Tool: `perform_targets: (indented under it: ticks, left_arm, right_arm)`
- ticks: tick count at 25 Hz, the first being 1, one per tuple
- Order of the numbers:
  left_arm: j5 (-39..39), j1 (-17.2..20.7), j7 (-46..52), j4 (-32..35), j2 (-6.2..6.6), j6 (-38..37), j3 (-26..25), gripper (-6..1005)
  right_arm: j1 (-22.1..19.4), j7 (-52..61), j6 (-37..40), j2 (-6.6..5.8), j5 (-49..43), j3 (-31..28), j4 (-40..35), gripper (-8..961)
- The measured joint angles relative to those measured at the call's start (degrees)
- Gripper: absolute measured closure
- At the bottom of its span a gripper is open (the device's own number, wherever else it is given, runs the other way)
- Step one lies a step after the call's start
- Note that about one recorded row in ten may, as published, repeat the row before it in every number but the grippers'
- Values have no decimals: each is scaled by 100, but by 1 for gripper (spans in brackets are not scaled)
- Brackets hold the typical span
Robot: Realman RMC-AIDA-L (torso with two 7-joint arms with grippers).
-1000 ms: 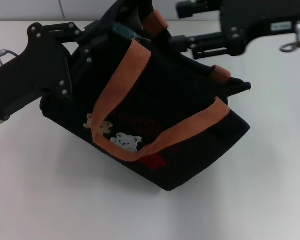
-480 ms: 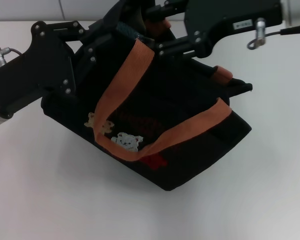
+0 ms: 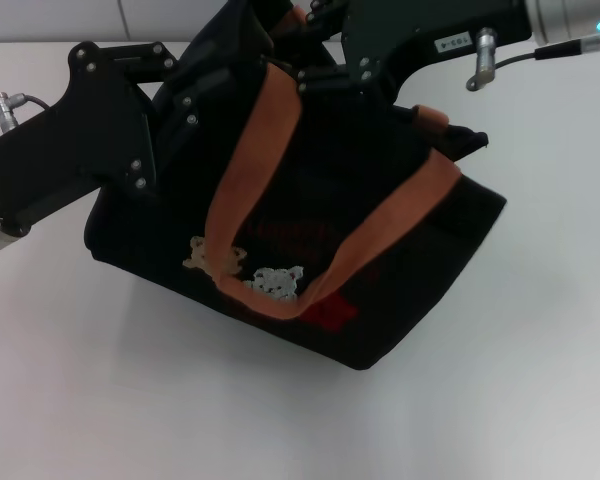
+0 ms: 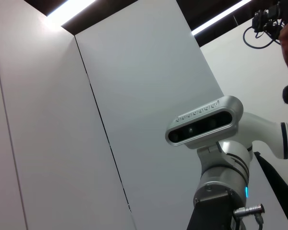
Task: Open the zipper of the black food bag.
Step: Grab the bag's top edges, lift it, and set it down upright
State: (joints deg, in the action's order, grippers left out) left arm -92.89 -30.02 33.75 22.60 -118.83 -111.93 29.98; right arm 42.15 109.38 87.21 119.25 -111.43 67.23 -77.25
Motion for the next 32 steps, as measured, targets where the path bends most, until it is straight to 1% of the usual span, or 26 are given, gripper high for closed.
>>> perform_targets:
  ticks: [3, 5, 14, 17, 21, 28, 32]
  left_arm:
    - [0, -2, 0, 5, 0, -8, 1, 889]
    - [0, -4, -1, 6, -1, -13, 1, 889]
    - [-1, -72, 0, -8, 0, -13, 8, 889]
    - [-1, -73, 0, -4, 1, -12, 8, 890]
    - [-1, -74, 0, 5, 1, -9, 8, 890]
    - [-3, -89, 0, 17, 0, -9, 8, 890]
    - [-2, -95, 0, 17, 0, -9, 7, 890]
  right_arm:
    - [-37, 51, 39, -8, 5, -52, -71, 578]
    - [-55, 76, 51, -14, 5, -129, -58, 574]
    - [-8, 83, -1, -3, 23, -95, 52, 554]
    - [47, 113, -10, 1, 14, -59, 85, 580]
    - [231, 172, -24, -1, -56, -22, 320, 615]
    - [364, 308, -32, 3, -339, 109, 296, 676]
    - [424, 410, -16, -7, -436, 113, 290, 766]
